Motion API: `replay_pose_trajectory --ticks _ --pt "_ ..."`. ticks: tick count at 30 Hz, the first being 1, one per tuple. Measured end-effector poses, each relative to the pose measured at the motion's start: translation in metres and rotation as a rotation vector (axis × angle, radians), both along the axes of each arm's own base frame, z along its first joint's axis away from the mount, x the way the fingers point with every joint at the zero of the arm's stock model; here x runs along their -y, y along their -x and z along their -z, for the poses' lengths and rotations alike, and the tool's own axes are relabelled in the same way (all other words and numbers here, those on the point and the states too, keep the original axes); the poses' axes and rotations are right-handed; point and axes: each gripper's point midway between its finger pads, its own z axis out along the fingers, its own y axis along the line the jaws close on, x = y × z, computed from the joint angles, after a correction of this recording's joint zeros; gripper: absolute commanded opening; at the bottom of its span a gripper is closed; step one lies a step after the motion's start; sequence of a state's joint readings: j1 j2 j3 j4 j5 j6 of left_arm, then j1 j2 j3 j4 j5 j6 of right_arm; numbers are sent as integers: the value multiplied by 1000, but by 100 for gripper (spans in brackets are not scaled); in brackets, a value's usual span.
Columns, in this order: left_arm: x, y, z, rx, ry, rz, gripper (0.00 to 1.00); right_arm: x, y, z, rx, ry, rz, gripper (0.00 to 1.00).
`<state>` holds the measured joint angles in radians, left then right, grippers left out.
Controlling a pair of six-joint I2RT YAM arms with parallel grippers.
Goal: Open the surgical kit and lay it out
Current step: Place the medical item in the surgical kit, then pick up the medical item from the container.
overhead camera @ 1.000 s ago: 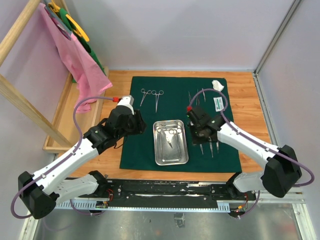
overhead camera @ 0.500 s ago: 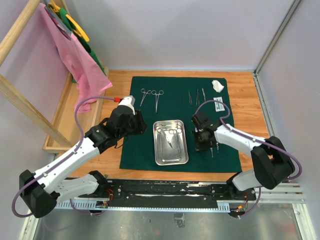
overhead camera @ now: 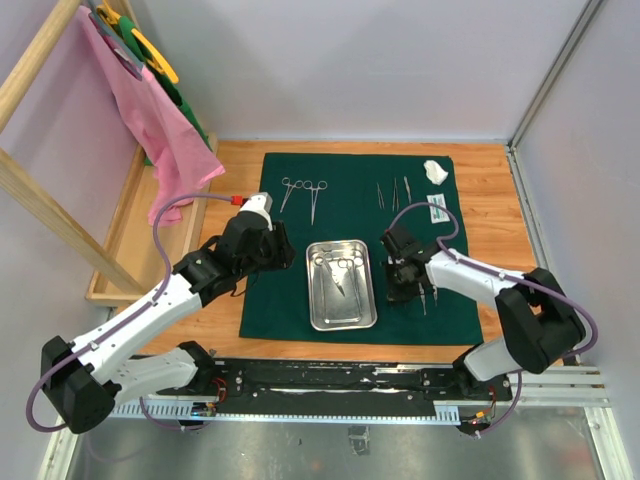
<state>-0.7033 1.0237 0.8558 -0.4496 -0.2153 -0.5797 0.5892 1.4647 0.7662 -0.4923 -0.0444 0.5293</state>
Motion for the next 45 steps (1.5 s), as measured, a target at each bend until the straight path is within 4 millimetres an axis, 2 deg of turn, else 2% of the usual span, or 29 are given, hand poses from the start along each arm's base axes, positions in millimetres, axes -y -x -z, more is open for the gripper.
replay_pose_trajectory --ticks 3,9,11,13,15,17,21,23,28,32,36,41,45 --pt "0 0 0 0 0 1 51 -1 1 0 7 -8 7 18" --pt "1 1 7 -11 -4 5 58 -2 3 -2 16 -18 6 27" --pt "1 1 10 -20 -10 6 59 -1 5 -6 16 -18 6 29" --pt "1 1 13 -28 -17 6 60 2 9 -15 24 -24 1 36" --pt "1 1 15 -32 -21 6 61 2 11 -34 51 -47 -9 38" --pt "1 0 15 -32 -21 6 63 -3 10 -68 117 -114 -41 41" --pt "3 0 14 -26 -13 14 69 -24 15 -160 287 -373 -151 46" --pt "8 3 12 -18 9 48 72 -32 30 -191 333 -496 -221 47" --pt "32 22 0 12 135 211 74 -52 85 -239 321 -796 -387 48" --pt "48 33 -6 26 215 304 73 -61 116 -270 299 -994 -469 49" --pt "53 40 2 4 243 339 73 -66 131 -293 263 -1116 -512 49" --pt "52 37 15 -24 225 314 70 -69 138 -304 228 -1173 -527 49" --pt "52 27 41 -83 176 266 68 -70 134 -297 214 -1169 -508 49"
